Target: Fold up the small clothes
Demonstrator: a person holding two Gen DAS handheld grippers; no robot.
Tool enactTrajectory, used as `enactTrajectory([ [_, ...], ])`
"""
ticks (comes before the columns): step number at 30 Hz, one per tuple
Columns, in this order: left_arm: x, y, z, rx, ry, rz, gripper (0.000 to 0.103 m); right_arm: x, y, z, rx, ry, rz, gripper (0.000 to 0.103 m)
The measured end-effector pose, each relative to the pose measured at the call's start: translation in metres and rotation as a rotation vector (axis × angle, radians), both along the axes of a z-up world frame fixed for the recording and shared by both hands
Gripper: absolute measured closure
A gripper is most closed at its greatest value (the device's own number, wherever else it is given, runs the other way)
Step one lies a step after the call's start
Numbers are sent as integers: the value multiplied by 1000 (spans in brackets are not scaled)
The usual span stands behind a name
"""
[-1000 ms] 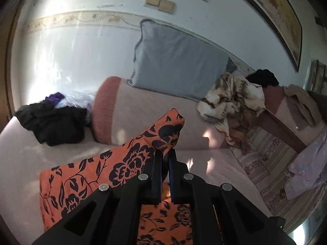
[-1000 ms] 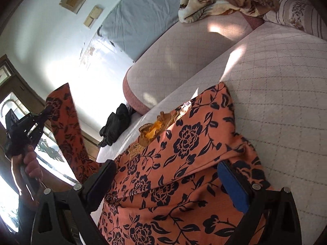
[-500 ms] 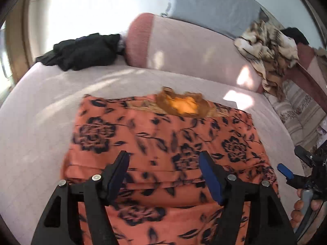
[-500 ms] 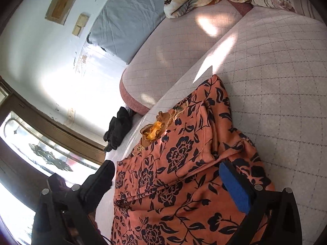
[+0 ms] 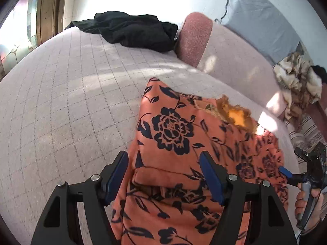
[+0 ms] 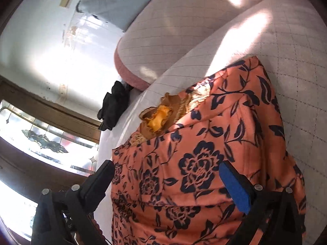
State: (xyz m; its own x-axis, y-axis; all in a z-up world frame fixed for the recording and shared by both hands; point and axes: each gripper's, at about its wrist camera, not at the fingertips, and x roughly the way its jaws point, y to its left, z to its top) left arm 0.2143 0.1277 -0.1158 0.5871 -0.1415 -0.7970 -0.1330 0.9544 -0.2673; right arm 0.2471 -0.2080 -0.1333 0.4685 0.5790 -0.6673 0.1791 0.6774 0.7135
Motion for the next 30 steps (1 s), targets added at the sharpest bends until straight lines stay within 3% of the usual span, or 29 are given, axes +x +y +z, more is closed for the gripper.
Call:
enactTrajectory([
  [1, 11, 2, -14, 62, 79, 33, 35, 4, -5, -16, -17, 59, -21, 0],
  [2, 15, 10, -24, 66, 128, 64, 37, 4, -11, -28, -1, 96, -52, 1],
  [3, 13, 15, -21, 40, 92, 83, 37, 4, -14, -26, 20, 87, -63, 1],
  [5, 9, 15, -4, 92, 45, 118, 38, 6, -12, -5, 63, 25, -22, 0],
  [8, 19, 10, 14, 26, -31, 86, 38, 20, -14, 13, 82, -72, 16, 0],
  [10, 36, 3, 7, 17, -19, 65, 38, 34, -23, -2, 89, -60, -2, 0],
  [12, 62, 0, -23, 100, 94, 75, 36, 45, -40, -34, 46, 15, -67, 1],
  [13, 66, 2, -30, 101, 96, 71, 32, 46, -50, -42, 123, 8, -109, 1],
  [16, 54, 2, -12, 114, 47, 90, 32, 38, -54, -12, 163, -75, -150, 0],
  [17, 48, 3, -8, 100, 30, 105, 32, 35, -52, -3, 148, -143, -107, 0],
  [18, 42, 6, -4, 88, 29, 117, 32, 36, -48, -6, 60, -127, -68, 0],
  [19, 35, 9, 0, 74, 38, 120, 32, 37, -49, -20, -27, -10, -60, 1],
  [20, 24, 13, 5, 57, 40, 120, 32, 31, -58, -30, 5, 42, -91, 1],
  [23, -25, 26, 29, 28, -15, 138, 32, -2, -70, 8, 71, -39, -184, 1],
  [25, -63, 31, 43, 6, -44, 135, 32, -32, -64, 39, 91, -112, -154, 1],
  [30, -145, 34, 55, -23, -47, 117, 27, -121, -39, 82, 43, -144, -70, 1],
])
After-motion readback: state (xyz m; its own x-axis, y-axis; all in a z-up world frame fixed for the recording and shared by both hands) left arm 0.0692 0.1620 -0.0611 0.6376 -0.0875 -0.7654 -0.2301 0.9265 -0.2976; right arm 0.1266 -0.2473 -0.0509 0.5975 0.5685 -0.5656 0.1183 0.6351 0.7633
